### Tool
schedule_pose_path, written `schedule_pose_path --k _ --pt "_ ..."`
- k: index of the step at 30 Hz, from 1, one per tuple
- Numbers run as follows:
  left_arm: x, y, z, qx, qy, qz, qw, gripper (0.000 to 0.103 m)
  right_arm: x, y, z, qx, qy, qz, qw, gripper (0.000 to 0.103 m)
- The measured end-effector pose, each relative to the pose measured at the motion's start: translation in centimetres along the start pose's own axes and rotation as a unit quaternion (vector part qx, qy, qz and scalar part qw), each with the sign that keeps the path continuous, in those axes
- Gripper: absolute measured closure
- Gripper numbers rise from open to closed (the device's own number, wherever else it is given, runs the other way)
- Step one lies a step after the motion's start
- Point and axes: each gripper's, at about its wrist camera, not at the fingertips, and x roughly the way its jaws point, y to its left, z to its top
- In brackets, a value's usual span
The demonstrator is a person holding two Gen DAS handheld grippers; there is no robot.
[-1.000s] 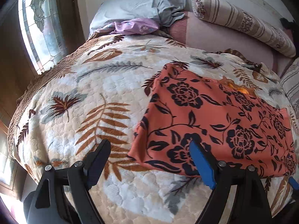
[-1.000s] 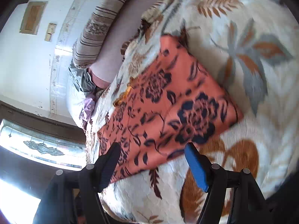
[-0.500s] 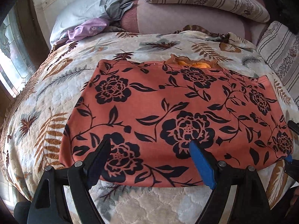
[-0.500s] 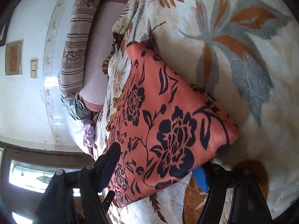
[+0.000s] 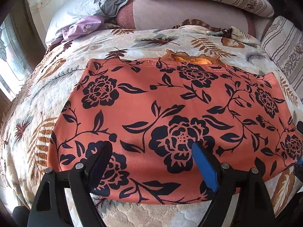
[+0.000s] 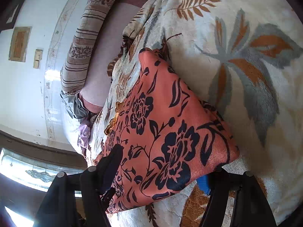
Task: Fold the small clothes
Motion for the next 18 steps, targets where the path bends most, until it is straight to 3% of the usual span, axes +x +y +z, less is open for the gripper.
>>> schedule_pose_path --k 3,10,12,15,18 --pt "1.8 -0.2 -0.3 0.003 0.032 -0.005 0.9995 0.016 0.9 -0.9 0.0 0.016 0.011 -0.014 1.000 0.030" --pt "1.8 -0.1 -0.6 0.002 0.025 -0.013 0.9996 0.015 1.1 -0.3 -0.1 -0.005 0.006 -0.028 1.000 0.031" --pt "1.8 -0.1 -0.6 0.005 0.024 -0.013 0.9996 0.015 1.3 -0.1 -0.1 -0.016 0.005 -0.043 0.999 0.047" --pt "1.4 0.1 -0.5 0.003 0.028 -0.017 0.9995 0.016 1.5 -0.2 0.1 -0.022 0.009 -0.062 0.998 0.059" --pt "-0.1 0.8 -0.5 -0.007 0.001 -0.018 0.9998 0.016 1.3 -0.4 0.2 -0.017 0.007 -0.064 0.998 0.059"
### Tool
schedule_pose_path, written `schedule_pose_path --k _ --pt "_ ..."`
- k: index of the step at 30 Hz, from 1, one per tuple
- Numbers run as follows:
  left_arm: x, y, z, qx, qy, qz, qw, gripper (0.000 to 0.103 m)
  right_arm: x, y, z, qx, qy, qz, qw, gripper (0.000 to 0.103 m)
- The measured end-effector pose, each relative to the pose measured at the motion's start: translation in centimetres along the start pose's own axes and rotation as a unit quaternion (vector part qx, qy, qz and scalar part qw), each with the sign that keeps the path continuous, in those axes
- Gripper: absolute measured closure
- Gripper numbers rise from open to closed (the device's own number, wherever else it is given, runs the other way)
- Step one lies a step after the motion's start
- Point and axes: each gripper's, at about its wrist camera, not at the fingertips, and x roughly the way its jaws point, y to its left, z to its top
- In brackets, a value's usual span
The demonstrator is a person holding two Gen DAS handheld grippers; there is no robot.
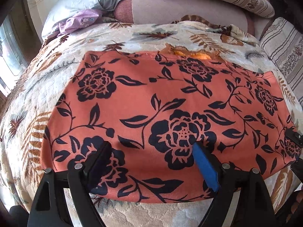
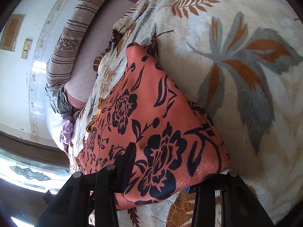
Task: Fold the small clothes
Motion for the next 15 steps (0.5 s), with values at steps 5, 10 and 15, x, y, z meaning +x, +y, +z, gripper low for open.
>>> schedule_pose_path --k 5,10,15 --pt "2.7 0.3 -0.6 0.018 0.034 0.010 0.9992 0.011 0.3 -0.1 0.2 0.014 -0.002 0.016 1.000 0.043" --pt "2.6 0.5 -0.1 0.025 0.033 0.004 0.9991 0.010 0.9 1.2 0.4 -0.013 0.002 -0.020 1.000 0.066" --pt "2.5 0.4 -0.6 0.033 0.016 0.004 0.9993 0.010 1.3 1.6 0.4 -0.026 0.004 -0.048 0.998 0.069"
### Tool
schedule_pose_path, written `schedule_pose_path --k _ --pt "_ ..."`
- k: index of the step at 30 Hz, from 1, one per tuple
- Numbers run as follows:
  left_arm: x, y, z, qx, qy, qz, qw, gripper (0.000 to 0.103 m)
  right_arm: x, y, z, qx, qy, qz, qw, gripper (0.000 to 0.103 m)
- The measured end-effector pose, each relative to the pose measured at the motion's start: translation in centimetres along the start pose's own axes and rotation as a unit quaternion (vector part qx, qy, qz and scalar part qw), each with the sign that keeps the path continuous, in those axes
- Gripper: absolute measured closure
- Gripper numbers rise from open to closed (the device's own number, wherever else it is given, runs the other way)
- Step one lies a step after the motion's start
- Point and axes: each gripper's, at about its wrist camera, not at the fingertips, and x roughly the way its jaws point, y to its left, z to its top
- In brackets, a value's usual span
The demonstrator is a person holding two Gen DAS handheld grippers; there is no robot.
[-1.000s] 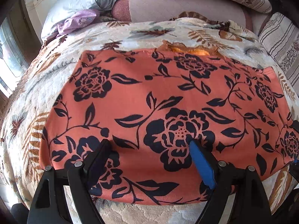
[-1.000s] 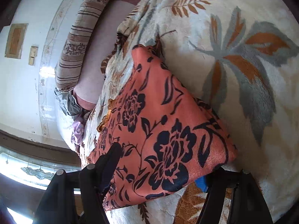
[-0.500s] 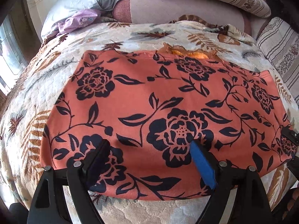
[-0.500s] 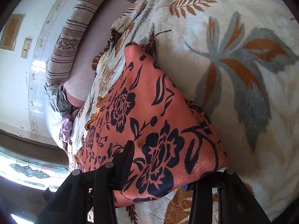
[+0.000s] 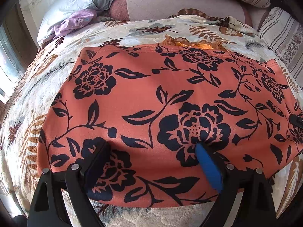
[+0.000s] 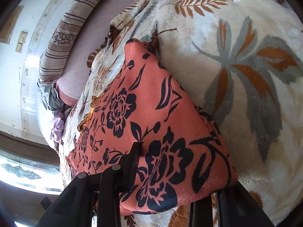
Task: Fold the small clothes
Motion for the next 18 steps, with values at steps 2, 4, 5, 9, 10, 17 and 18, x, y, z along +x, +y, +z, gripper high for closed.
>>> schedule_pose_path --k 2,4,5,9,10,17,18 --pt "0.0 0.0 0.0 -0.002 0.000 -0.001 1.0000 0.010 0.0 0.3 0.0 -0.007 -0.001 -0.010 1.000 0.069" --pt "0.1 -0.1 -0.1 -0.003 -0.001 -0.002 1.0000 0.010 0.0 0.5 0.0 -0.012 -0.001 -0.019 1.000 0.069" --pt "0.1 0.0 -0.2 -0.002 -0.002 -0.003 1.0000 0.010 0.0 0.7 0.0 -0.016 -0.001 -0.023 1.000 0.069" --pt "0.0 0.0 -0.4 -0.003 -0.006 -0.006 1.0000 0.010 0.2 1.1 0.0 -0.028 0.002 -0.035 0.999 0.069" --pt "-0.1 0.0 -0.4 -0.003 -0.006 -0.007 1.0000 0.010 0.2 1.0 0.0 -0.028 0.003 -0.036 0.999 0.069" --pt "-1.1 0.6 -0.3 -0.010 -0.016 -0.025 0.9995 0.010 0.2 0.4 0.0 -0.009 0.005 -0.023 1.000 0.067" --pt "-1.6 0.9 -0.2 -0.016 -0.028 -0.023 0.9992 0.010 0.2 0.4 0.0 -0.006 0.006 -0.022 1.000 0.067"
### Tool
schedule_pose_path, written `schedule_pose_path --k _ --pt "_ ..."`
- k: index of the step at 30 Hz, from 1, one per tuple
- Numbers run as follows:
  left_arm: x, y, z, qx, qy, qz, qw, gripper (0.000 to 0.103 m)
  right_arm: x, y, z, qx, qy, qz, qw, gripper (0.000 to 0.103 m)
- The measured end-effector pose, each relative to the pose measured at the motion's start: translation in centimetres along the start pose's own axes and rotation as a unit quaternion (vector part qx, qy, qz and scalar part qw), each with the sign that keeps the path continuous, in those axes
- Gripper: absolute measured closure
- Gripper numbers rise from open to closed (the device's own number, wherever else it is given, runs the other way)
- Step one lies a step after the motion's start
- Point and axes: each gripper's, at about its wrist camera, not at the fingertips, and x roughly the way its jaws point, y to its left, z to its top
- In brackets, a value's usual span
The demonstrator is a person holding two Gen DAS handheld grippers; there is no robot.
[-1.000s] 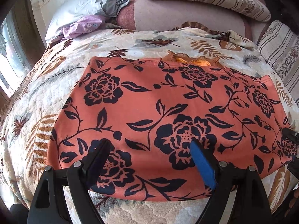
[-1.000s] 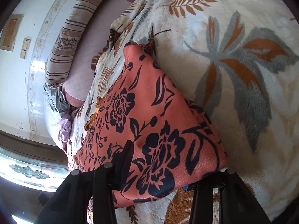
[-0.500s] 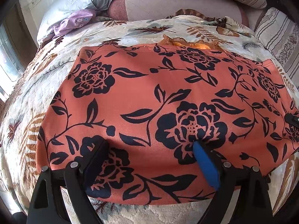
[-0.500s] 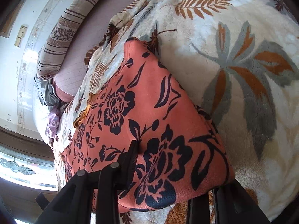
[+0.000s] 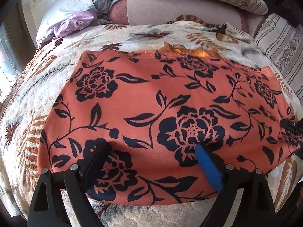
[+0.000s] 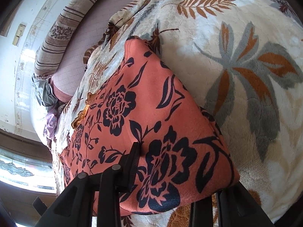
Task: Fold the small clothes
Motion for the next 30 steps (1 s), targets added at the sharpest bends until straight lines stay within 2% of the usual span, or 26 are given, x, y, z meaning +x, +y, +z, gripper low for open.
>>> schedule_pose_path --k 2,3,5,6,8,10,13,15,18,22,25,27,28,30 --pt "-0.8 0.4 0.3 -0.005 -0.029 0.014 0.9995 0.010 0.0 0.1 0.1 -0.004 0.001 -0.002 1.000 0.068" --pt "-0.3 0.4 0.3 -0.003 -0.030 0.020 0.9993 0.010 0.0 0.2 0.0 -0.011 0.002 -0.005 1.000 0.067" --pt "2.4 0.2 -0.1 0.017 0.024 0.020 0.9994 0.009 0.1 0.9 0.1 -0.034 0.006 -0.019 0.999 0.074" --pt "2.0 0.1 -0.2 0.025 0.002 0.023 0.9994 0.007 0.1 1.2 0.1 -0.040 0.009 -0.022 0.999 0.085" --pt "1.3 0.7 0.4 0.019 0.013 0.002 0.9997 0.008 -0.5 2.8 0.3 -0.068 0.002 -0.038 0.997 0.086" --pt "0.6 2.6 0.9 -0.014 0.012 -0.020 0.9996 0.009 -1.7 5.5 0.3 -0.101 -0.021 -0.040 0.994 0.087" --pt "-1.2 7.2 1.7 -0.084 0.000 -0.018 0.9963 0.009 -3.7 10.6 -0.2 -0.153 -0.057 -0.018 0.986 0.089" --pt "-3.1 11.0 2.1 -0.137 -0.025 -0.011 0.9902 0.009 -4.8 14.7 -1.7 -0.203 -0.073 -0.001 0.977 0.090" --pt "-5.7 16.9 1.5 -0.209 -0.064 0.016 0.9757 0.009 -5.0 20.4 -5.1 -0.272 -0.079 0.032 0.958 0.090" --pt "-5.7 22.9 -0.8 -0.266 -0.067 0.069 0.9591 0.009 -1.6 25.9 -10.7 -0.345 -0.046 0.057 0.936 0.090" --pt "-3.4 25.7 -2.6 -0.309 -0.024 0.070 0.9482 0.009 4.8 26.8 -14.4 -0.374 0.037 0.034 0.926 0.090" --pt "-2.7 26.1 -3.1 -0.319 -0.010 0.062 0.9456 0.009 9.5 25.5 -15.5 -0.353 0.106 0.012 0.930 0.090" --pt "-2.8 26.1 -3.2 -0.317 -0.013 0.060 0.9464 0.009 10.1 25.1 -15.4 -0.336 0.113 0.017 0.935 0.090" --pt "-3.3 26.0 -3.2 -0.313 -0.026 0.057 0.9477 0.009 8.8 25.9 -14.8 -0.327 0.097 0.037 0.939 0.091"
